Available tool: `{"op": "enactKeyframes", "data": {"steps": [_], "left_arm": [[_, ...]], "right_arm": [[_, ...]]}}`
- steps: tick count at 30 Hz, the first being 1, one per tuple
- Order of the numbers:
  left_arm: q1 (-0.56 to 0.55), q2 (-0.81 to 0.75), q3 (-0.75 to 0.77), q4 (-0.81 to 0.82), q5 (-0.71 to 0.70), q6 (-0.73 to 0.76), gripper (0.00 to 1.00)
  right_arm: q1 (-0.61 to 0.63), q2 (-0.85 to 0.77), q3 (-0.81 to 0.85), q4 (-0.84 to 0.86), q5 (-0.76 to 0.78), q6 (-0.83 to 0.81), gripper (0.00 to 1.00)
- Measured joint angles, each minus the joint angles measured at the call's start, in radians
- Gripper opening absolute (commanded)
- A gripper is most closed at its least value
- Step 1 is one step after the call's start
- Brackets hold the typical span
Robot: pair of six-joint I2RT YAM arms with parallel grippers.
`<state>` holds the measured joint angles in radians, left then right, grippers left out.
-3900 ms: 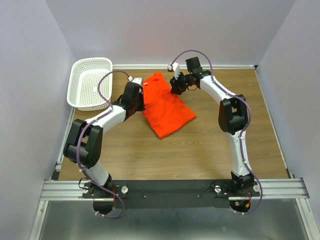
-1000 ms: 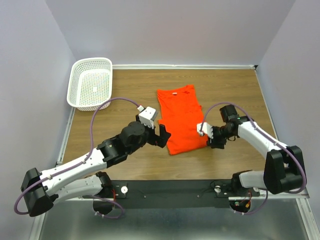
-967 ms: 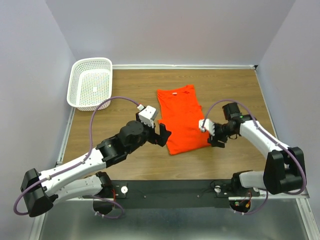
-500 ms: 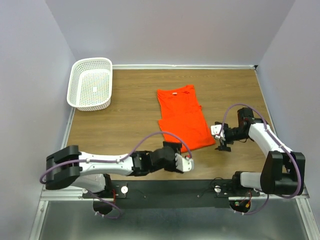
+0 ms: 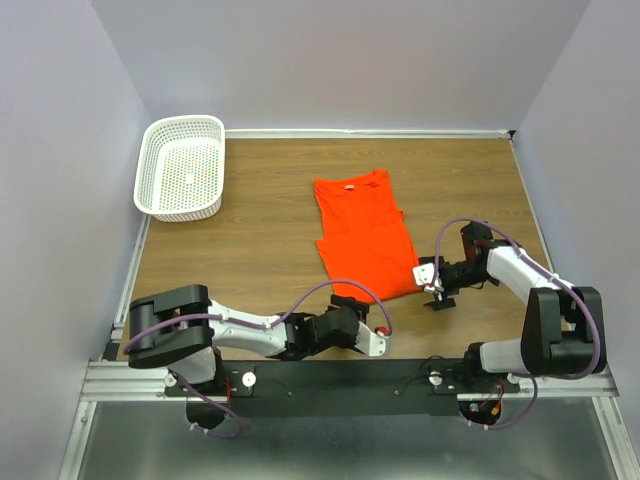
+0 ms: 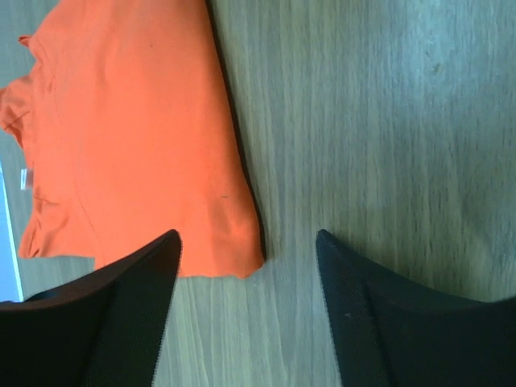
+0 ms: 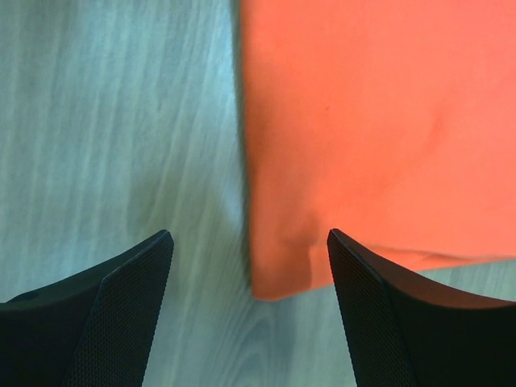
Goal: Fold and stack the t-shirts
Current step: Fold the tshirt
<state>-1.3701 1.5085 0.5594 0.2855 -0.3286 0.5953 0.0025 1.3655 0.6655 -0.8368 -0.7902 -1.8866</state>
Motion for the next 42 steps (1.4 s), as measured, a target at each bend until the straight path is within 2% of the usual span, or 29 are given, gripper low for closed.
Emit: {"op": "enactKeyframes", "data": {"steps": [5,9,11,12,13,15,16,18,19,20,21,25,35,39,42], "left_arm": [[0.041,-0.001,-0.012,0.042,0.0,0.009,0.6],[0.077,0.005,-0.022,0.042,0.015,0.018,0.56],[0.085,0.023,-0.022,0.045,0.027,0.022,0.53],[0.085,0.037,-0.022,0.05,0.03,0.028,0.49],[0.085,0.042,-0.018,0.052,0.032,0.03,0.46],[0.085,0.062,-0.011,0.064,0.037,0.037,0.32],[0.085,0.068,-0.009,0.067,0.039,0.038,0.3],[0.086,0.083,-0.008,0.073,0.041,0.045,0.22],[0.086,0.086,-0.007,0.074,0.042,0.048,0.16],[0.086,0.089,-0.007,0.074,0.043,0.05,0.06],[0.087,0.09,-0.007,0.072,0.042,0.052,0.01],[0.09,0.081,-0.01,0.071,0.047,0.056,0.0],[0.163,-0.234,-0.034,-0.005,0.245,0.086,0.0],[0.283,-0.279,-0.009,-0.038,0.354,0.122,0.0],[0.409,-0.259,0.033,-0.038,0.41,0.161,0.0]], "right_arm": [[0.065,0.025,-0.001,0.101,0.019,0.069,0.79],[0.082,0.066,0.007,0.15,0.029,0.125,0.68],[0.083,0.082,0.017,0.169,0.037,0.146,0.58],[0.084,0.087,0.018,0.178,0.041,0.154,0.53],[0.084,0.09,0.018,0.185,0.043,0.161,0.44],[0.085,0.092,0.018,0.203,0.054,0.164,0.35],[0.086,0.093,0.016,0.214,0.059,0.17,0.25],[0.088,0.094,0.012,0.228,0.065,0.174,0.2],[0.089,0.094,0.009,0.238,0.068,0.18,0.12],[0.09,0.093,0.006,0.243,0.068,0.181,0.1],[0.09,0.092,0.002,0.249,0.068,0.186,0.1],[0.099,0.084,0.001,0.245,0.075,0.195,0.01],[0.101,0.045,0.119,-0.073,0.081,0.215,0.0],[0.104,0.048,0.244,-0.142,0.064,0.307,0.0],[0.104,0.111,0.419,-0.119,0.042,0.484,0.01]]}}
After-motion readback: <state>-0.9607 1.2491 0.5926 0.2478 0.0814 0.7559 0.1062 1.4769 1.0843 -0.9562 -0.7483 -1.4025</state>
